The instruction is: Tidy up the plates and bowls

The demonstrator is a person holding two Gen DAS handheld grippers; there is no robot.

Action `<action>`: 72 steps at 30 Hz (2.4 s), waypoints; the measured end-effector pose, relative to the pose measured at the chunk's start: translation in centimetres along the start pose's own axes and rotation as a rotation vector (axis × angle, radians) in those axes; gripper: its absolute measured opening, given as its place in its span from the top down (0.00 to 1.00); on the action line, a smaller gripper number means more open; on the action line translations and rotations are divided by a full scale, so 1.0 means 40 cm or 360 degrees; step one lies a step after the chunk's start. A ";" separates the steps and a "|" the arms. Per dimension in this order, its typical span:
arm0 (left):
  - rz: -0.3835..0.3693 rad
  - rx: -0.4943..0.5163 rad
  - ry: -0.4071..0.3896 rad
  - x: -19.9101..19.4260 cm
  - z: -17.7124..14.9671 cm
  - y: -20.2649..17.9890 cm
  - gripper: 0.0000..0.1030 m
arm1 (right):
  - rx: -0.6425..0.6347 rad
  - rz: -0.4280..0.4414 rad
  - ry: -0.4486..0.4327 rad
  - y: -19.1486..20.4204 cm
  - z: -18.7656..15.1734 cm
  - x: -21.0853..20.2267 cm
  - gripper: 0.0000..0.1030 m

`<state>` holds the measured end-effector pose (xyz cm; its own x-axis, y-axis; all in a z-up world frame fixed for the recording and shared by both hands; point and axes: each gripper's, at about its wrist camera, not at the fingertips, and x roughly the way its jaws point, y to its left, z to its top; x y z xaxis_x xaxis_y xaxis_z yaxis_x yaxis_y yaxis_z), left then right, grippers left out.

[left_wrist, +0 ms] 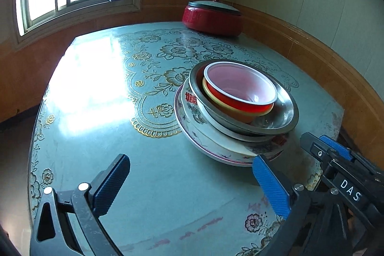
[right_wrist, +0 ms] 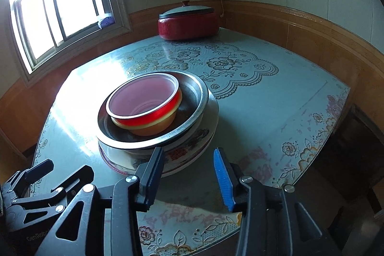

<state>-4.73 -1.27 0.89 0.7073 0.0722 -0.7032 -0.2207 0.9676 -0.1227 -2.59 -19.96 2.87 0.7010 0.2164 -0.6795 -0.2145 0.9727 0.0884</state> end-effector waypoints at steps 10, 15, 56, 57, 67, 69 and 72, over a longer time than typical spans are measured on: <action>-0.0095 0.0165 -0.0043 0.012 0.013 0.036 0.00 | 0.0154 -0.0142 -0.0131 0.045 -0.030 -0.008 0.41; -0.0139 0.0223 -0.0094 0.006 0.025 0.045 0.00 | 0.0192 -0.0179 -0.0142 0.058 -0.025 -0.006 0.41; -0.0072 0.0235 -0.0147 0.003 0.039 0.051 0.00 | 0.0233 -0.0250 -0.0111 0.071 -0.019 -0.004 0.41; -0.0072 0.0235 -0.0148 0.003 0.039 0.051 0.00 | 0.0232 -0.0248 -0.0110 0.072 -0.018 -0.004 0.41; -0.0073 0.0225 -0.0147 0.000 0.039 0.053 0.00 | 0.0228 -0.0242 -0.0111 0.074 -0.017 -0.002 0.41; -0.0075 0.0223 -0.0153 -0.001 0.038 0.054 0.00 | 0.0228 -0.0241 -0.0111 0.074 -0.017 -0.002 0.41; -0.0075 0.0211 -0.0159 -0.001 0.039 0.057 0.00 | 0.0226 -0.0238 -0.0109 0.075 -0.017 -0.001 0.41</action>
<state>-4.23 1.32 1.73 0.7795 0.0431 -0.6250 -0.0997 0.9934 -0.0559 -3.73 -17.11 2.67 0.7635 0.0691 -0.6421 -0.0099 0.9954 0.0953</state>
